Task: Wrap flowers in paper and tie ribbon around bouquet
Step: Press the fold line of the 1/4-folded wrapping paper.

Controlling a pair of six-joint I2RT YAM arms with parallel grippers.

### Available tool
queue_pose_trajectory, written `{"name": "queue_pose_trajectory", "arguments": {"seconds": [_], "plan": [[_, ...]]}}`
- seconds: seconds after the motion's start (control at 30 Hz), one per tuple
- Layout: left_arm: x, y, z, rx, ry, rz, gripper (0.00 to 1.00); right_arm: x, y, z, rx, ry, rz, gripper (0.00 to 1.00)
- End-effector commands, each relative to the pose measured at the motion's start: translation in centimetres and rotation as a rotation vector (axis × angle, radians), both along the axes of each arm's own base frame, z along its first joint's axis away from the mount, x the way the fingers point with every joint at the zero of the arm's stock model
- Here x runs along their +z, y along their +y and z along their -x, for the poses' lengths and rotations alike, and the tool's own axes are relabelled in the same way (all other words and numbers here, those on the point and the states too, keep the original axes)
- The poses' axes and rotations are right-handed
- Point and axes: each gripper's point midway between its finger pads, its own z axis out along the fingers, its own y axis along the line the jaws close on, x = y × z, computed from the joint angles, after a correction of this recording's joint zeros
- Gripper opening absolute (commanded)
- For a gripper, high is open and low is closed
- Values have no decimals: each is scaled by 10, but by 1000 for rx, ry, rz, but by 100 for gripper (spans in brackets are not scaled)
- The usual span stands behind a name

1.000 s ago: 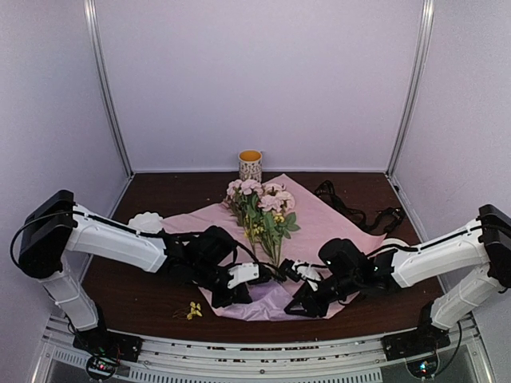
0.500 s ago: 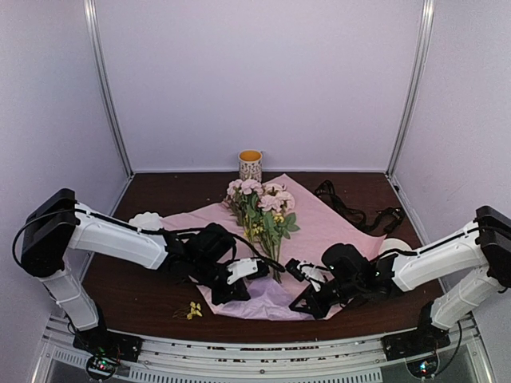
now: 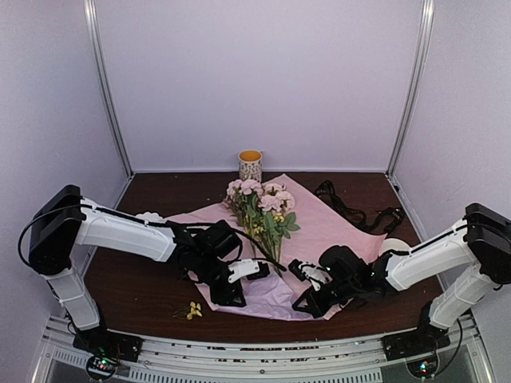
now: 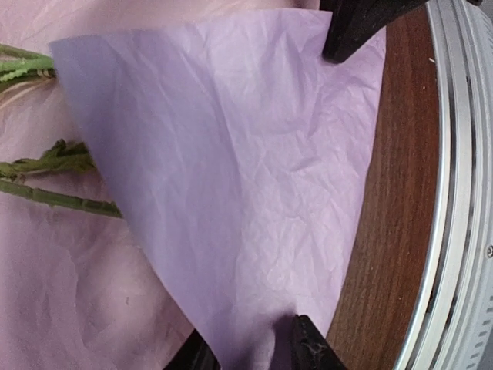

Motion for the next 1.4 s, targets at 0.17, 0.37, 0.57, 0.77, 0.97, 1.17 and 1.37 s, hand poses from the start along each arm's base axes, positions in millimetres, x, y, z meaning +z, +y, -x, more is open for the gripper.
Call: {"name": "queue_pose_trajectory", "arguments": {"seconds": [0.17,0.37,0.57,0.77,0.97,1.17,1.37], "plan": [[-14,8,8,13,117,-120,30,-4,-3,-12,-80,17,18,0],[-28,10,13,13,179,-175,26,8,-7,-15,-115,3,16,6],[-29,11,14,19,178,-174,26,51,-7,-23,-142,-69,-55,15],[-29,12,13,23,175,-173,26,89,10,-9,-88,-34,-258,16],[-29,11,13,23,176,-168,26,76,38,8,-15,119,-302,5],[-30,12,13,35,178,-164,25,22,30,4,-88,194,-154,2],[-31,14,13,44,176,-166,25,-13,-2,6,-178,233,-19,0]]}}
